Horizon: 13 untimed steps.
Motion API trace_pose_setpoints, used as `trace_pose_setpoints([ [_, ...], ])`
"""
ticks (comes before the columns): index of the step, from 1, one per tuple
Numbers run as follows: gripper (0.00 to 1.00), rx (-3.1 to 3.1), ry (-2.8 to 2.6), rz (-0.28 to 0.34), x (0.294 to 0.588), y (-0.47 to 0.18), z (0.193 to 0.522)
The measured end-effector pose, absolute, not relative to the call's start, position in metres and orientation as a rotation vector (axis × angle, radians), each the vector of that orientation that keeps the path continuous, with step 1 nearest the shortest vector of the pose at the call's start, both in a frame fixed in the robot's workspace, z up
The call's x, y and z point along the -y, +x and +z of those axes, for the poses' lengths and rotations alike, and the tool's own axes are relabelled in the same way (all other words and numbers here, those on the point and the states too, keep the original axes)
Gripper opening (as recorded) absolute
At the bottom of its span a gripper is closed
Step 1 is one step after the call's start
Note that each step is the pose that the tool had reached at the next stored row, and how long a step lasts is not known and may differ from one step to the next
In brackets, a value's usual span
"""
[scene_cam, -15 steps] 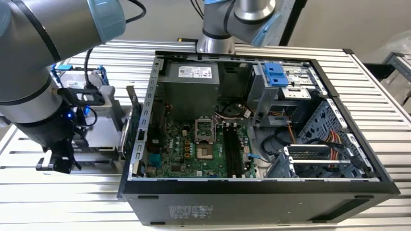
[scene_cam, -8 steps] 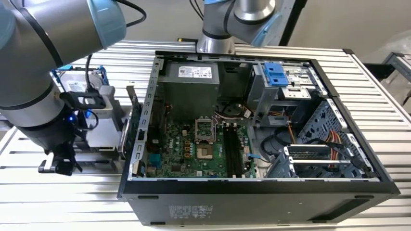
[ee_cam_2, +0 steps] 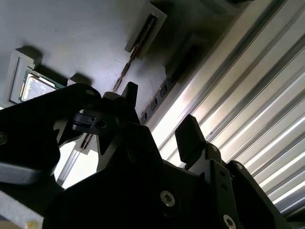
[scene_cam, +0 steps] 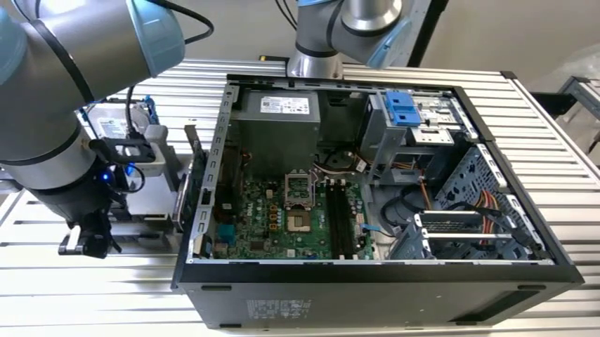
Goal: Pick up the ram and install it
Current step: 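Pick up the ram and move it above insertion slot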
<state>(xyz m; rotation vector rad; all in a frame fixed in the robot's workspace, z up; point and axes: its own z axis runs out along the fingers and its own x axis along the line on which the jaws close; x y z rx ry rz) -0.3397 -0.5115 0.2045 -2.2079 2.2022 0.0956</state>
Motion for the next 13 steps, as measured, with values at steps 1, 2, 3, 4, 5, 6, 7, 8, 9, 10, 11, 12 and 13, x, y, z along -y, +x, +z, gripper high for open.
trace_pose_setpoints([
  [1, 1.00, -2.202, -2.208, 0.096, 0.5115, -0.3399, 0.2034],
  [2, 1.00, -2.202, -2.208, 0.096, 0.5115, -0.3400, 0.2024],
  [3, 1.00, -2.202, -2.208, 0.096, 0.5115, -0.3402, 0.2014],
  [4, 1.00, -2.202, -2.208, 0.096, 0.5115, -0.3403, 0.2005],
  [5, 1.00, -2.202, -2.208, 0.096, 0.5115, -0.3404, 0.1996],
  [6, 1.00, -2.202, -2.208, 0.096, 0.5115, -0.3405, 0.1986],
  [7, 1.00, -2.202, -2.208, 0.096, 0.5115, -0.3405, 0.1979],
  [8, 1.00, -2.202, -2.208, 0.096, 0.5115, -0.3406, 0.1971],
  [9, 1.00, -2.202, -2.208, 0.096, 0.5115, -0.3406, 0.1964],
  [10, 1.00, -2.202, -2.208, 0.096, 0.5115, -0.3406, 0.1959],
  [11, 1.00, -2.202, -2.208, 0.096, 0.5115, -0.3407, 0.1957],
  [12, 1.00, -2.202, -2.208, 0.095, 0.5115, -0.3407, 0.1957],
  [13, 1.00, -2.202, -2.208, 0.095, 0.5115, -0.3406, 0.1957],
])
